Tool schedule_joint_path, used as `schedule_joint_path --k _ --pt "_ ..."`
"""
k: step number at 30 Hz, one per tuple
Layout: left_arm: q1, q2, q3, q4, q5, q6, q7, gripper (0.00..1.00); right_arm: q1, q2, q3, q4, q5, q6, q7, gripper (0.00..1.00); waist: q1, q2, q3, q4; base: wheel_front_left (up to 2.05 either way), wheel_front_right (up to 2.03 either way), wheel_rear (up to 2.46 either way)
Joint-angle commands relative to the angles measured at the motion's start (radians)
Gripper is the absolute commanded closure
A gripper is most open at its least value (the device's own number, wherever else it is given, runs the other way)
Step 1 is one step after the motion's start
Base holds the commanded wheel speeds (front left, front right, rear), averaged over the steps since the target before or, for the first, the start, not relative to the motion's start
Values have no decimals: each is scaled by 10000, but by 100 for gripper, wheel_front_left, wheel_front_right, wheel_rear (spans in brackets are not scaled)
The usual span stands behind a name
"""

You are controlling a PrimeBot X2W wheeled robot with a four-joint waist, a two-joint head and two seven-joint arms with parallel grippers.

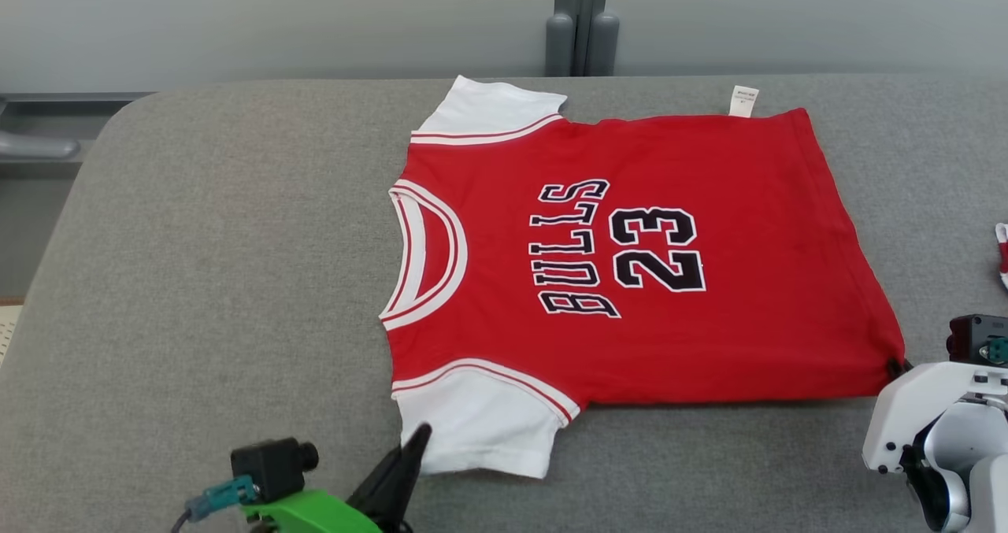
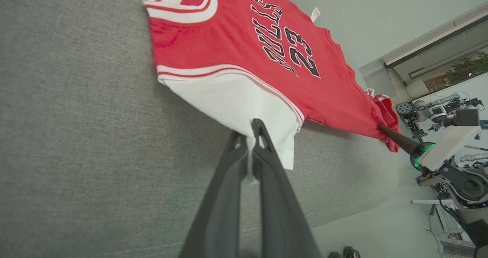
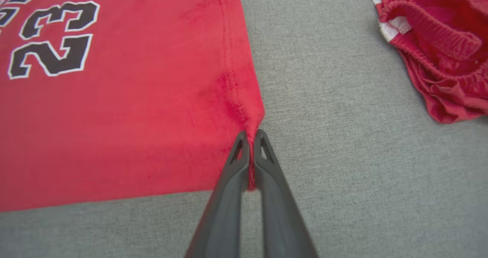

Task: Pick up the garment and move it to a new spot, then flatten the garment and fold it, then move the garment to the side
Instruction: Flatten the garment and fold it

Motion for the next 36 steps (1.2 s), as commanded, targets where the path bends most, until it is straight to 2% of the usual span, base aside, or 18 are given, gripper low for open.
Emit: schedule_joint_path --k 1,7,15,24,36 --pt "-496 -119 115 -60 243 -136 -369 100 -96 17 11 -143 54 -16 -74 100 1 0 92 -61 0 0 0" --pt "-1855 -688 -59 868 962 -693 -1097 100 -687 134 147 -213 264 -16 -144 100 1 0 306 -219 0 0 0" --pt "-3636 -1291 212 2537 1250 -990 -1892 100 -1975 204 413 700 607 -16 -460 100 1 0 682 -509 0 0 0" --pt "-4894 -1573 517 4282 1684 -778 -2631 100 -3108 248 -171 1852 699 -16 -1283 100 1 0 1076 -686 0 0 0" --pt "-5926 -1736 619 5399 1856 -997 -3019 100 -4013 251 -51 3106 1135 -16 -2143 100 1 0 1584 -782 0 0 0"
